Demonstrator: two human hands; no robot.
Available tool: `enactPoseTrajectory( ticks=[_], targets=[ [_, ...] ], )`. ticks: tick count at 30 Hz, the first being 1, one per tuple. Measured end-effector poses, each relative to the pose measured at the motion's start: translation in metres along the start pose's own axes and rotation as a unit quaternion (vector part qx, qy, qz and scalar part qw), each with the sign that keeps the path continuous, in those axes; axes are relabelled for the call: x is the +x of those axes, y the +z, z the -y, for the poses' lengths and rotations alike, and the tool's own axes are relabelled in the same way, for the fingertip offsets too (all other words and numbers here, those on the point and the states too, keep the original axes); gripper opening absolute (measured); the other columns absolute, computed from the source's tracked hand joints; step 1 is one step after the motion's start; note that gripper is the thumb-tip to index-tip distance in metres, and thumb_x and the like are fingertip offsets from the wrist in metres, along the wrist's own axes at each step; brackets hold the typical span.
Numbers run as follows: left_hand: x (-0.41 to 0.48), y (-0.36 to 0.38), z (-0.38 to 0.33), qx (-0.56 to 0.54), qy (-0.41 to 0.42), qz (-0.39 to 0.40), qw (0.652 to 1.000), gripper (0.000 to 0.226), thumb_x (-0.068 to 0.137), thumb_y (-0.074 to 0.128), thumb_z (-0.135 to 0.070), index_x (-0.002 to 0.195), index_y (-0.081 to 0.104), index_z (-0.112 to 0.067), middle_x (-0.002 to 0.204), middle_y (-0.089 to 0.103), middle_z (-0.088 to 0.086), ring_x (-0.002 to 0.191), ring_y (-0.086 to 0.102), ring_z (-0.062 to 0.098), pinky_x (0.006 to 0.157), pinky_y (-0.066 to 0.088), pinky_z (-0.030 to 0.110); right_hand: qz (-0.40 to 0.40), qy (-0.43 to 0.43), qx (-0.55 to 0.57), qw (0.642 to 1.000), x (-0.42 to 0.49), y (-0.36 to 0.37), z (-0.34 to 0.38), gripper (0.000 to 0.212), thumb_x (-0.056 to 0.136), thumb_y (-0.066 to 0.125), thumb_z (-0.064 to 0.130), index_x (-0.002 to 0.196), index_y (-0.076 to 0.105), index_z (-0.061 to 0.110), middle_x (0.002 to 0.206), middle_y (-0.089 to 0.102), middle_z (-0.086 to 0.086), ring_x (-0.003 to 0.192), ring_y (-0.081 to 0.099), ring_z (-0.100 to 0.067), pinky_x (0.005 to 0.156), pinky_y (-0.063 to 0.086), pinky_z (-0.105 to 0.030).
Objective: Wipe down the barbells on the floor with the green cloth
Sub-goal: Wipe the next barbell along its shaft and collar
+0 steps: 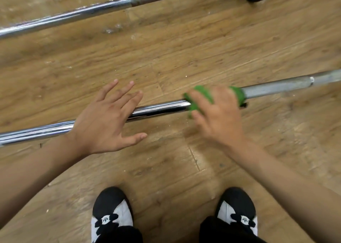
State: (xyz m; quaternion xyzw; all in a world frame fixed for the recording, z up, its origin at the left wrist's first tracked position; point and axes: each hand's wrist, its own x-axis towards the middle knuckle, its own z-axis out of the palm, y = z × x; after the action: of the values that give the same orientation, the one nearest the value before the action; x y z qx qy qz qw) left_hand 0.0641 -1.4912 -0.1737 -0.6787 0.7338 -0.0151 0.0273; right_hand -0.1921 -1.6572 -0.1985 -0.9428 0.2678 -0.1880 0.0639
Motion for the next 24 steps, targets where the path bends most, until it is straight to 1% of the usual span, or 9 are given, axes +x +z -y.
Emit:
enactPoseTrajectory(
  ticks=[2, 4, 9, 10, 13, 15, 17, 20, 24],
  targets=[
    [0.001, 0.001, 0.002, -0.001, -0.004, -0.005, 1.0, 0.105, 0.096, 0.023, -0.081, 0.149, 0.048, 0.006, 0.141, 0.062, 0.021, 0.152, 0.037, 0.035, 0.126, 0.021, 0.059, -0.025, 0.078, -0.038, 0.996, -0.012, -0.017, -0.052, 0.066, 0.108, 0.02, 0.052, 0.137, 0.063, 0.011, 0.114, 0.057, -0.024, 0.107, 0.046, -0.035, 0.104, 0.035, -0.051],
    [0.003, 0.001, 0.002, 0.0, -0.006, -0.007, 1.0, 0.105, 0.096, 0.022, -0.082, 0.15, 0.048, 0.005, 0.141, 0.063, 0.021, 0.152, 0.038, 0.035, 0.126, 0.021, 0.059, -0.05, 0.13, -0.053, 0.989, -0.023, -0.023, -0.079, 0.062, 0.109, 0.022, 0.047, 0.138, 0.061, 0.01, 0.113, 0.055, -0.025, 0.109, 0.046, -0.037, 0.114, 0.032, -0.058],
    [0.004, 0.0, 0.001, 0.005, -0.003, -0.007, 1.0, 0.106, 0.095, 0.021, -0.083, 0.151, 0.047, 0.004, 0.142, 0.062, 0.02, 0.151, 0.039, 0.035, 0.126, 0.021, 0.059, -0.132, 0.287, -0.013, 0.949, 0.001, -0.002, -0.027, 0.06, 0.107, 0.028, 0.049, 0.117, 0.07, 0.009, 0.11, 0.055, -0.025, 0.113, 0.051, -0.04, 0.117, 0.028, -0.063],
    [0.004, 0.0, 0.0, 0.005, -0.003, -0.007, 1.0, 0.106, 0.095, 0.022, -0.083, 0.151, 0.047, 0.004, 0.143, 0.062, 0.02, 0.151, 0.039, 0.035, 0.126, 0.021, 0.058, -0.114, 0.264, -0.005, 0.958, 0.005, 0.002, -0.007, 0.058, 0.105, 0.03, 0.049, 0.114, 0.071, 0.01, 0.106, 0.055, -0.023, 0.11, 0.051, -0.038, 0.118, 0.027, -0.062],
    [0.003, -0.001, -0.001, 0.006, 0.001, -0.011, 1.0, 0.105, 0.096, 0.022, -0.083, 0.15, 0.049, 0.004, 0.141, 0.063, 0.019, 0.15, 0.041, 0.035, 0.126, 0.022, 0.058, -0.035, 0.092, 0.052, 0.994, 0.012, 0.011, 0.055, 0.057, 0.103, 0.032, 0.054, 0.12, 0.071, 0.015, 0.108, 0.058, -0.015, 0.106, 0.05, -0.031, 0.112, 0.031, -0.054],
    [0.001, -0.001, -0.003, 0.007, 0.001, -0.009, 1.0, 0.105, 0.096, 0.023, -0.082, 0.15, 0.048, 0.005, 0.141, 0.063, 0.02, 0.15, 0.041, 0.035, 0.126, 0.022, 0.058, 0.003, 0.009, 0.06, 0.998, 0.016, 0.016, 0.078, 0.057, 0.103, 0.034, 0.057, 0.129, 0.068, 0.019, 0.117, 0.06, -0.014, 0.109, 0.052, -0.032, 0.11, 0.031, -0.049],
    [-0.001, -0.001, -0.004, 0.007, -0.001, -0.01, 1.0, 0.104, 0.096, 0.024, -0.081, 0.15, 0.048, 0.004, 0.141, 0.063, 0.02, 0.15, 0.04, 0.035, 0.125, 0.022, 0.059, 0.013, -0.041, 0.045, 0.998, 0.017, 0.015, 0.069, 0.055, 0.103, 0.036, 0.057, 0.131, 0.067, 0.02, 0.117, 0.061, -0.014, 0.104, 0.053, -0.033, 0.099, 0.036, -0.047],
    [-0.005, -0.001, -0.006, 0.003, -0.002, -0.008, 1.0, 0.103, 0.096, 0.025, -0.081, 0.15, 0.048, 0.004, 0.142, 0.062, 0.02, 0.151, 0.04, 0.034, 0.125, 0.022, 0.059, -0.042, 0.012, 0.016, 0.999, -0.001, 0.002, 0.009, 0.058, 0.107, 0.031, 0.053, 0.129, 0.068, 0.014, 0.106, 0.06, -0.017, 0.095, 0.052, -0.034, 0.088, 0.036, -0.045],
    [-0.007, -0.001, -0.011, 0.002, 0.003, -0.009, 1.0, 0.104, 0.095, 0.025, -0.081, 0.15, 0.048, 0.003, 0.143, 0.061, 0.019, 0.151, 0.04, 0.035, 0.125, 0.022, 0.059, -0.073, 0.144, -0.051, 0.986, -0.034, -0.025, -0.084, 0.06, 0.109, 0.025, 0.049, 0.133, 0.064, 0.009, 0.107, 0.055, -0.027, 0.101, 0.051, -0.042, 0.094, 0.037, -0.052]
  ],
)
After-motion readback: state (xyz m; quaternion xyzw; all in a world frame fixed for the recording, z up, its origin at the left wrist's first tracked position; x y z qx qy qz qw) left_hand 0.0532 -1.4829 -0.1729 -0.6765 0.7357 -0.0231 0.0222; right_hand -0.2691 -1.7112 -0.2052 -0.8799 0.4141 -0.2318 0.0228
